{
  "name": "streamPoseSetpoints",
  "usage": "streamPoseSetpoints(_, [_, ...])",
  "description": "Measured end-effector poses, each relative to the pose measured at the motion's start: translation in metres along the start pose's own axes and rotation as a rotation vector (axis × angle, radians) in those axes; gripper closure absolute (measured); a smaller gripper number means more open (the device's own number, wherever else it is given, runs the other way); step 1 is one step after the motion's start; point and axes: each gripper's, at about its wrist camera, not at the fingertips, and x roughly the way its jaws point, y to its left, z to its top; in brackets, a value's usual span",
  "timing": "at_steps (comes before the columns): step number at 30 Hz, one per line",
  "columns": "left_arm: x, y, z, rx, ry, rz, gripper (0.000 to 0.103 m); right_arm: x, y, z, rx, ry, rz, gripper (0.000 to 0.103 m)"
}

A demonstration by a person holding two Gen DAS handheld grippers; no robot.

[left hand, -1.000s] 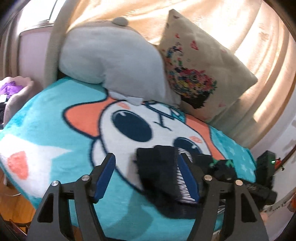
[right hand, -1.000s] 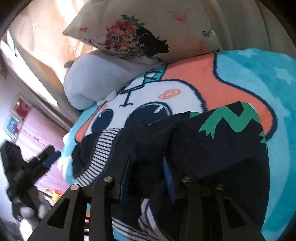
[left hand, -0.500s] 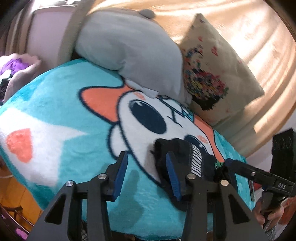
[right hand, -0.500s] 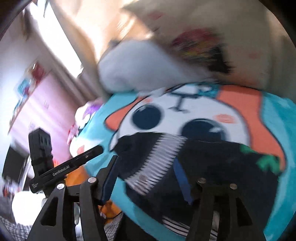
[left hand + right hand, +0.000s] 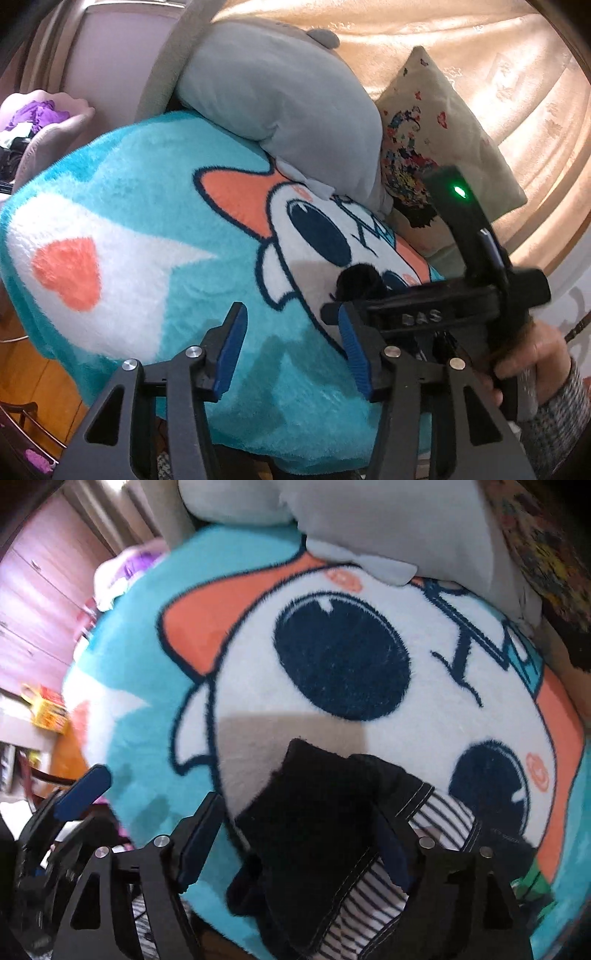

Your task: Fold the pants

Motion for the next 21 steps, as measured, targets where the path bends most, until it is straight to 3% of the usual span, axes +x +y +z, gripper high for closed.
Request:
streamPoseSetpoints(3, [0.005, -0.003, -0.006, 0.010, 0.021, -0.004, 0.052, 0.006, 0.004, 0.003, -0.044, 0.040, -0.051, 0.021])
streamPoseSetpoints(6, [0.012, -0.008, -0.014, 0.018, 0.054, -0.045, 0.051, 0.005, 0.005, -0.001, -0.080, 0.031, -0.113, 0.040])
streamPoseSetpoints(7, [0.013, -0.010, -0.016, 0.022, 0.058, -0.053, 0.050, 0.003, 0.004, -0.003, -0.081, 0.023, -0.119, 0.050])
streamPoseSetpoints(10, [0.017, -0.023, -0.018, 0.057, 0.067, -0.063, 0.050, -0.006, -0.003, -0.011, -0.078, -0.010, -0.131, 0.067])
streamPoseSetpoints(18, [0.039, -0.076, -0.029, 0.215, 0.098, -0.077, 0.032, -0.044, -0.033, -0.046, -0.016, -0.118, -0.030, 0.073])
streamPoseSetpoints(20, [0.046, -0.086, -0.030, 0.243, 0.107, -0.065, 0.033, -0.053, -0.036, -0.050, -0.002, -0.146, -0.006, 0.073])
streamPoseSetpoints(21, [0.048, -0.093, -0.031, 0.257, 0.117, -0.060, 0.043, -0.060, -0.040, -0.055, 0.007, -0.163, 0.012, 0.073])
